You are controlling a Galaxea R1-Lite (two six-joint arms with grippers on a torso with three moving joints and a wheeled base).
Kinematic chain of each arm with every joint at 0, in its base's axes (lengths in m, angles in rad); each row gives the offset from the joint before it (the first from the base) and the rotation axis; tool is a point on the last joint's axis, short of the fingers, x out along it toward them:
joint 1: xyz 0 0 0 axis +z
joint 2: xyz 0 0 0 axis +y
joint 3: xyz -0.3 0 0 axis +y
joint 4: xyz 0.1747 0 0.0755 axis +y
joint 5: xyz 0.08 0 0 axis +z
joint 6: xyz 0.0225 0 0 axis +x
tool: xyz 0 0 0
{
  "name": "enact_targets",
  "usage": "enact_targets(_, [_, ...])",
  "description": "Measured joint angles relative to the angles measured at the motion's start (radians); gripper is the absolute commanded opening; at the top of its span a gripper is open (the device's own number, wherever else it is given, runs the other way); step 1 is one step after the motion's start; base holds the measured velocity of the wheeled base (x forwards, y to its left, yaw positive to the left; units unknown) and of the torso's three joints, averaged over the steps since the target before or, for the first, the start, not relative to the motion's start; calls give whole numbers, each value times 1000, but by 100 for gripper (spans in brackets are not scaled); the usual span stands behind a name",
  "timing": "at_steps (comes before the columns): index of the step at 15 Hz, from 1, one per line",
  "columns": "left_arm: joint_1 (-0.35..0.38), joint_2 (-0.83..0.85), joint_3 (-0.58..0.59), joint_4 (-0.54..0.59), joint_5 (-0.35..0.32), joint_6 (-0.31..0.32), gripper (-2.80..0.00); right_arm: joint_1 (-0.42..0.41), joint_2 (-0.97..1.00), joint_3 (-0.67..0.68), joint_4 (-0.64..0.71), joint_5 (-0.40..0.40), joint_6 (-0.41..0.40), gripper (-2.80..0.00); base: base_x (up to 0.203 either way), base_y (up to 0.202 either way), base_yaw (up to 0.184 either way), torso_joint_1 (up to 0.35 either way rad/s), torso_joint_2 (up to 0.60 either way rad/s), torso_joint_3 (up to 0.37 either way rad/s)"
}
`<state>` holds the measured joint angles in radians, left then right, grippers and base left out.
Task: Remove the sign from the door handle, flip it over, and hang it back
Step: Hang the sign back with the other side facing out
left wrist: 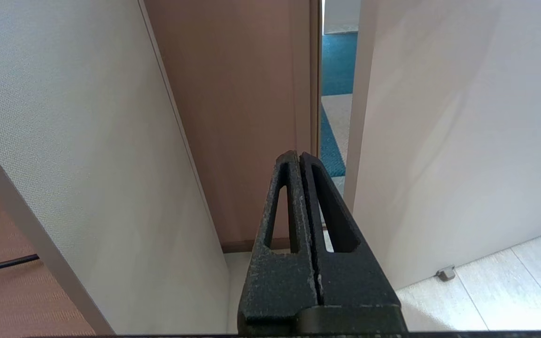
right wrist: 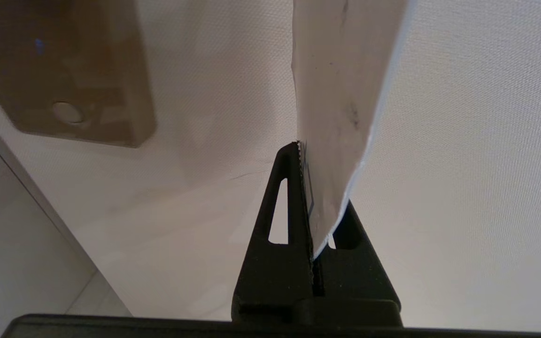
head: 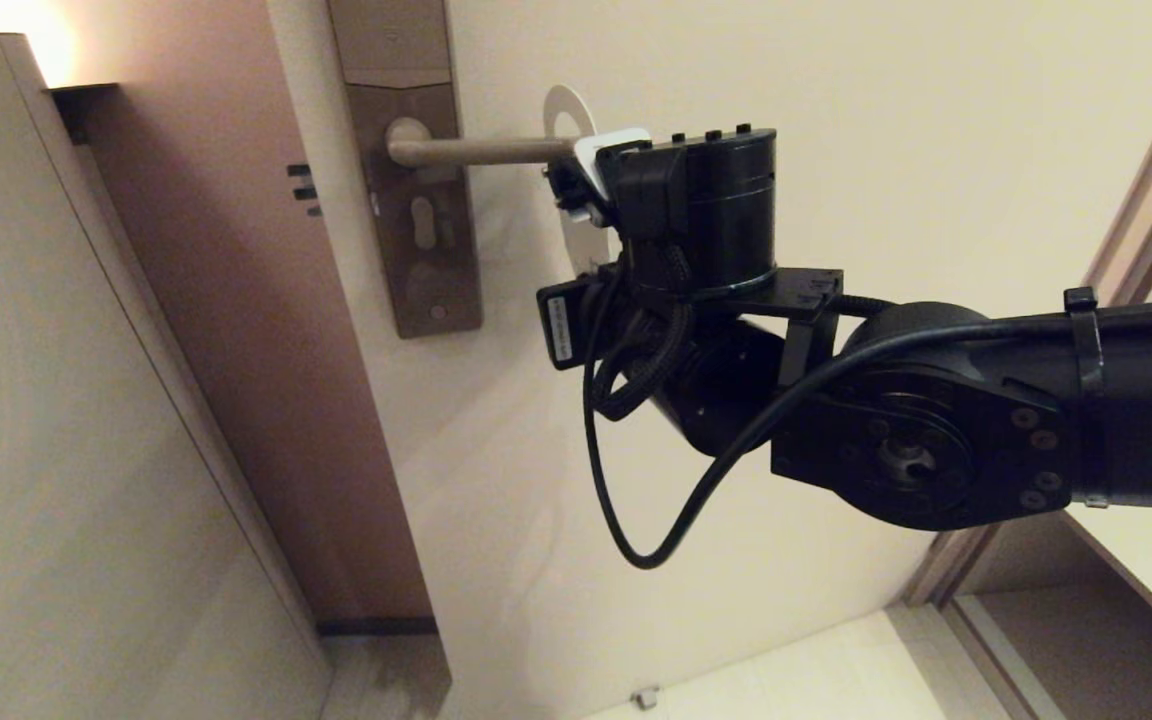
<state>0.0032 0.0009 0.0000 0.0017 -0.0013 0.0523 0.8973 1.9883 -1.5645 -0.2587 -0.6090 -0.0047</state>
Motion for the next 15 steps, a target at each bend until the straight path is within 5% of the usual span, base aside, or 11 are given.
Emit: enact_targets(15, [0,0,0,0,0,0,-280,102,96,-103,0,-111,7,-280,0,0,0,0,0,0])
